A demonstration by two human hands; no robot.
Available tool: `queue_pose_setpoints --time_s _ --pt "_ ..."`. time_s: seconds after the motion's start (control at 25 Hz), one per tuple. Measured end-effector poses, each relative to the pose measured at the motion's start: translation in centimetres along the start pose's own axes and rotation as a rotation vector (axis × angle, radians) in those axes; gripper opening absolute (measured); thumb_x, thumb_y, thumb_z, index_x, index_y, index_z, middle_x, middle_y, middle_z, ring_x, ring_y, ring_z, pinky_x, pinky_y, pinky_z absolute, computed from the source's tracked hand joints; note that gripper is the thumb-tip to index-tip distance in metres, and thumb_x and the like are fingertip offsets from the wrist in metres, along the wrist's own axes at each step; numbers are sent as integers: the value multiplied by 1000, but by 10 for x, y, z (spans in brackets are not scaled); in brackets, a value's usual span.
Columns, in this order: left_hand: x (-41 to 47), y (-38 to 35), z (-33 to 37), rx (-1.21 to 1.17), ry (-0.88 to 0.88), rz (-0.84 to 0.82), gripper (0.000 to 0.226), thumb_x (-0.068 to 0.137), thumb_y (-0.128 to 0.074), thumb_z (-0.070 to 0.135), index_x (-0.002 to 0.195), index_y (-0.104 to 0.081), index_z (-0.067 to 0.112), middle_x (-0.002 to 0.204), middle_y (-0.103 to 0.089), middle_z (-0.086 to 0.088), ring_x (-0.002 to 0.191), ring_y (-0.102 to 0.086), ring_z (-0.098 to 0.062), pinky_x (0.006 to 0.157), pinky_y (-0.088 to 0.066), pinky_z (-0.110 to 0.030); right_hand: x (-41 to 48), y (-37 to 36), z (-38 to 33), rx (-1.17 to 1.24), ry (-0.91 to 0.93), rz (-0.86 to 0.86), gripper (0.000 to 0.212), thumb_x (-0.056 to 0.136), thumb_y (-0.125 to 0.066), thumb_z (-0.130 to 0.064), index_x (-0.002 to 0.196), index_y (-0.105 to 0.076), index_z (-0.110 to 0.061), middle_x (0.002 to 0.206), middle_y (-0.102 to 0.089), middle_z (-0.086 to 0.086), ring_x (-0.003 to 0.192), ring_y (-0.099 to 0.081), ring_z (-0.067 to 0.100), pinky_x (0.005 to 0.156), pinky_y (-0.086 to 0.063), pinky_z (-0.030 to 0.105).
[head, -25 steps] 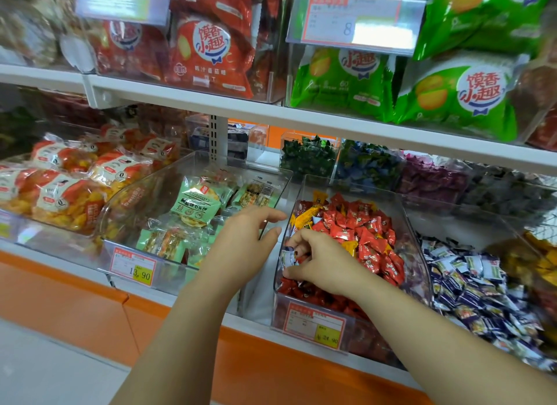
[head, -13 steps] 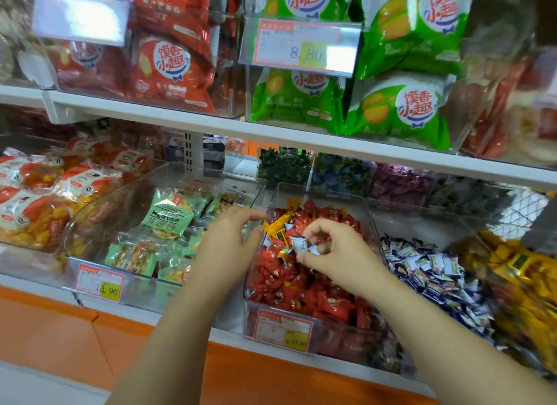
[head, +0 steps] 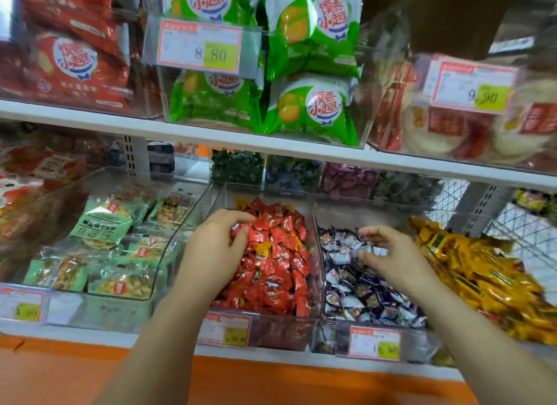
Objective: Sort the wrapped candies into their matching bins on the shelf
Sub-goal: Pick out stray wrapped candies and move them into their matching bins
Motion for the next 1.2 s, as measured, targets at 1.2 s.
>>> queue_pose_setpoints --time_s 1.2 --pt "-2 49 -52 -22 154 -48 25 91 -55 15 113 -63 25 122 -57 7 108 -48 -5 93 -35 -21 14 -128 -100 -521 317 -624 32 70 -80 -28 93 -59 -22 90 -54 -6 82 -50 13 60 -36 22"
Point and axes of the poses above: each hand's wrist, its own x-axis towards the middle knuckle, its own y-axis out of the back of the hand, z = x × y, the point moved 4 cm from there along x, towards the middle knuckle
